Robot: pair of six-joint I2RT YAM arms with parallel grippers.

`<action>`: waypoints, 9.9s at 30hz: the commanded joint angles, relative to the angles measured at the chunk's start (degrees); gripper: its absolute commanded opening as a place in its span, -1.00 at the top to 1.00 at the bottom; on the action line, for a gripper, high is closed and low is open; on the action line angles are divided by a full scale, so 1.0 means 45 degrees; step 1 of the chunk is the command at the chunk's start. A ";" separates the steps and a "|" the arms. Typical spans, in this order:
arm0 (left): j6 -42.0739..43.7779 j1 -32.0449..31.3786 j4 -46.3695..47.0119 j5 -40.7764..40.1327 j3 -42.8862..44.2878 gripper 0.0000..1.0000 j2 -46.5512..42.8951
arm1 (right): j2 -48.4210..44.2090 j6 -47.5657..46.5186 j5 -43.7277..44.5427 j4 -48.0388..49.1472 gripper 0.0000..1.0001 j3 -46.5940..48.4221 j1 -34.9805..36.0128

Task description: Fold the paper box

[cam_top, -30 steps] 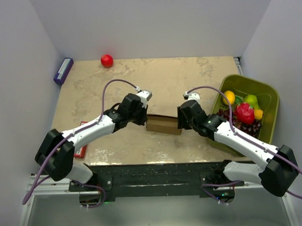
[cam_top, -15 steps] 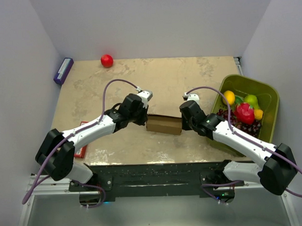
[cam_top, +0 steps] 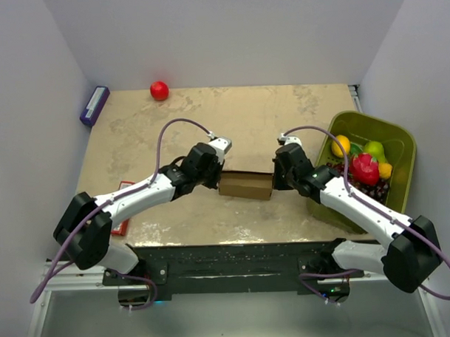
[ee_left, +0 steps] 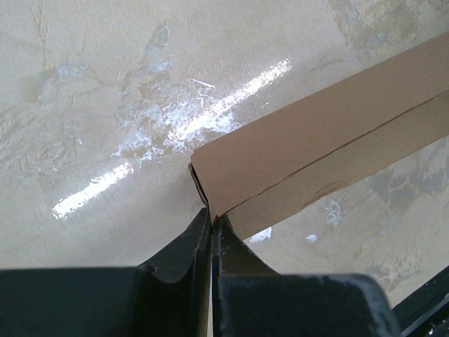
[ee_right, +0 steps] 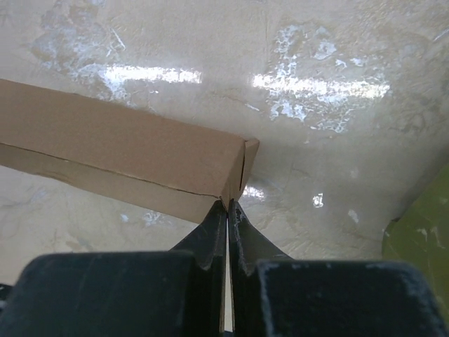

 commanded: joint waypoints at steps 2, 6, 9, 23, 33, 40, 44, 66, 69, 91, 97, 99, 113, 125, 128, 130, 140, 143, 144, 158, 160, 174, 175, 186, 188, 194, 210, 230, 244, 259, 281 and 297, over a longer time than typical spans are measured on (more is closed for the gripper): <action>0.0542 -0.0351 -0.0872 -0.0675 -0.0023 1.00 0.0604 | 0.0175 -0.0470 -0.2008 0.0462 1.00 0.0615 -0.0927; 0.0425 -0.0371 -0.0774 -0.0519 0.0133 1.00 0.0468 | 0.0272 -0.0568 -0.2748 0.0189 1.00 0.0888 -0.1122; 0.0464 -0.0390 -0.0871 -0.0674 0.0251 1.00 0.0506 | 0.0428 -0.0587 -0.3023 0.0072 1.00 0.1123 -0.1181; 0.0074 -0.0371 -0.0657 -0.0344 0.0895 0.36 0.0058 | 0.0350 -0.1778 -0.2145 -0.0417 1.00 0.1084 -0.1181; -0.0395 -0.0332 0.0181 -0.0148 0.0447 -0.15 -0.0547 | 0.0331 -0.2052 -0.2106 -0.0319 1.00 0.0928 -0.1181; -0.0863 0.0428 0.1509 0.1194 -0.0216 -0.08 -0.0607 | 0.0253 -0.2072 -0.2106 -0.0339 1.00 0.0869 -0.1181; -0.0981 0.0645 0.1980 0.1454 -0.0471 -0.01 -0.0451 | 0.0253 -0.2091 -0.2086 -0.0320 1.00 0.0869 -0.1162; -0.0025 0.0469 0.2215 0.1181 -0.1390 0.78 0.0585 | 0.0584 -0.0939 -0.3023 -0.1042 1.00 0.2117 -0.1181; 0.0112 0.0333 0.2019 0.0791 -0.1390 0.82 0.0604 | 0.0740 -0.0880 -0.3277 -0.1179 1.00 0.2275 -0.1200; 0.1108 -0.1230 0.0828 -0.2627 -0.0707 1.00 0.1326 | 0.0937 -0.0509 -0.5776 -0.0105 1.00 0.1827 -0.2939; 0.1206 -0.1484 0.0750 -0.3019 -0.0628 1.00 0.1581 | 0.0683 -0.0606 -0.6090 0.0091 1.00 0.1514 -0.3622; 0.1206 -0.1543 0.0691 -0.3077 -0.0609 1.00 0.1639 | 0.0644 -0.0646 -0.6051 0.0052 1.00 0.1514 -0.3642; 0.1343 -0.1836 0.0554 -0.3487 -0.0394 1.00 0.1952 | 0.0097 -0.0041 -0.6832 0.0716 1.00 0.1201 -0.4384; 0.1245 -0.1914 0.0321 -0.3468 -0.0082 1.00 0.2127 | 0.0097 -0.0664 -0.6464 0.0540 1.00 0.0558 -0.4443; 0.1148 -0.1914 0.0242 -0.3429 0.0114 1.00 0.2167 | 0.0038 -0.0860 -0.6345 0.0559 1.00 0.0031 -0.4424; 0.1109 -0.1933 0.0281 -0.3371 0.0153 1.00 0.2147 | -0.0020 -0.0958 -0.6266 0.0637 1.00 -0.0398 -0.4443; 0.0816 -0.2070 0.0066 -0.3117 0.0504 1.00 0.2031 | -0.0177 -0.1291 -0.5076 0.0618 1.00 -0.1298 -0.3897; 0.0699 -0.2090 0.0105 -0.2999 0.0524 1.00 0.1875 | -0.0177 -0.1310 -0.4412 0.0521 1.00 -0.1397 -0.3507; 0.0679 -0.2090 0.0105 -0.2941 0.0544 1.00 0.1835 | -0.0158 -0.1291 -0.4217 0.0482 1.00 -0.1397 -0.3274; 0.0483 -0.2090 0.0066 -0.2317 0.0544 -0.24 0.0020 | -0.0528 -0.0646 -0.2711 0.0228 1.00 -0.1104 -0.2724; 0.0444 -0.2090 0.0047 -0.1947 0.0466 -0.35 -0.0195 | -0.0568 -0.0627 -0.2672 0.0266 1.00 -0.1123 -0.2705; -0.1586 0.0428 0.1625 0.2779 -0.0100 -0.73 -0.2598 | -0.0645 -0.0743 -0.2613 0.0520 1.00 -0.1240 -0.2568; -0.1626 0.0604 0.1976 0.3091 -0.0120 -0.73 -0.2483 | -0.0665 -0.0744 -0.2594 0.0540 1.00 -0.1260 -0.2568; -0.2114 0.1816 0.4050 0.3954 -0.0062 -0.56 -0.0256 | -0.0782 -0.0822 -0.2613 0.0638 1.00 -0.1435 -0.2510; -0.2115 0.1797 0.4303 0.3895 -0.0120 -0.54 0.0076 | -0.0782 -0.0822 -0.2633 0.0716 1.00 -0.1474 -0.2529; -0.2153 0.1855 0.4909 0.3427 -0.0550 -0.39 0.0565 | -0.0665 -0.0802 -0.2652 0.0794 1.00 -0.1553 -0.2509; -0.2368 0.1856 0.6081 0.3798 -0.2522 -0.08 0.0975 | -0.0607 -0.1192 -0.3313 -0.0024 0.11 -0.0812 -0.2490; -0.1841 0.1856 0.6160 0.3837 -0.2602 -0.22 0.0566 | 0.0135 -0.1642 -0.6539 -0.1122 -0.44 0.1787 -0.4031; -0.2348 0.1875 0.6003 0.3758 -0.3088 -0.22 -0.0783 | 0.0565 -0.1505 -0.6890 0.0364 0.02 0.0342 -0.5087; -0.2486 0.1856 0.6277 0.4188 -0.3870 0.08 -0.0353 | 0.0565 -0.1935 -0.5935 0.0091 0.50 -0.0869 -0.5088; -0.2036 0.1836 0.5438 0.3602 -0.4264 0.19 -0.0331 | 0.0643 -0.1565 -0.6713 0.0969 0.30 -0.0967 -0.5068; -0.4182 0.1954 0.8032 0.5730 -0.3889 -0.37 -0.0647 | 0.0858 -0.0627 -0.8179 0.2356 -0.08 -0.1083 -0.5068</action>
